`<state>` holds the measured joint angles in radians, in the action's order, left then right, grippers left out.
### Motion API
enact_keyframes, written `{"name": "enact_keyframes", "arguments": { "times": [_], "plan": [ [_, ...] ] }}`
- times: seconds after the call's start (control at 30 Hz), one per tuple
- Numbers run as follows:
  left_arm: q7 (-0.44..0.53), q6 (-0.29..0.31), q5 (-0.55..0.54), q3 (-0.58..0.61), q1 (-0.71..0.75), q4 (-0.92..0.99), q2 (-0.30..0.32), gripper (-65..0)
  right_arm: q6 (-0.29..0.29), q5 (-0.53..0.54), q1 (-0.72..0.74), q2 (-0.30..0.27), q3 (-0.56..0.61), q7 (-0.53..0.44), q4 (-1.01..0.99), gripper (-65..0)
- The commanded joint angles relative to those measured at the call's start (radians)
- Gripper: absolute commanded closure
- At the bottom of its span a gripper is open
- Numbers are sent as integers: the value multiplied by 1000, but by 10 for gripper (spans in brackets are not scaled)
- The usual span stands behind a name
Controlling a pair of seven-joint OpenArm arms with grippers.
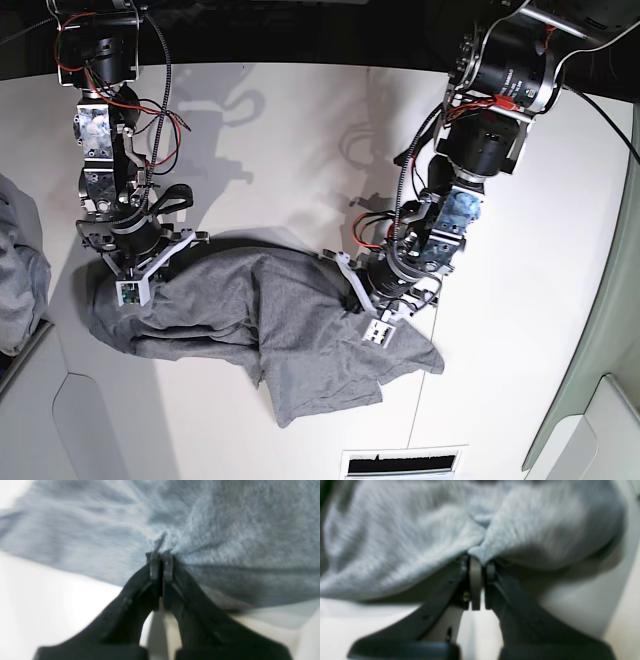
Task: Layout the t-shirt on the table in an organized manner, then fold the t-shirt properly
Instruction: 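Grasp another edge of the t-shirt with the left gripper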
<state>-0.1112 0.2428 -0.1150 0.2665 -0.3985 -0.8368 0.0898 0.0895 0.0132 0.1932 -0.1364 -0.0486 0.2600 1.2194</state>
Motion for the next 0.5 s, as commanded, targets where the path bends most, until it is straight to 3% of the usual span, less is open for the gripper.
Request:
{"name": "enact_keyframes", "arguments": {
  "times": [0.0,0.27,0.47],
  "plan": [
    [0,-3,-17,-3,-21,-71,21,0,6,6,7,-15,-3,-15,68,0],
    [-162,-8,-85,-3,107,-511,194,0,27,31,-119,-96,-4,132,452,0],
    [-277,-136,-87,-7,179,-784,298,0,28,93,-158,-178,-32,258,636,0]
  ]
}}
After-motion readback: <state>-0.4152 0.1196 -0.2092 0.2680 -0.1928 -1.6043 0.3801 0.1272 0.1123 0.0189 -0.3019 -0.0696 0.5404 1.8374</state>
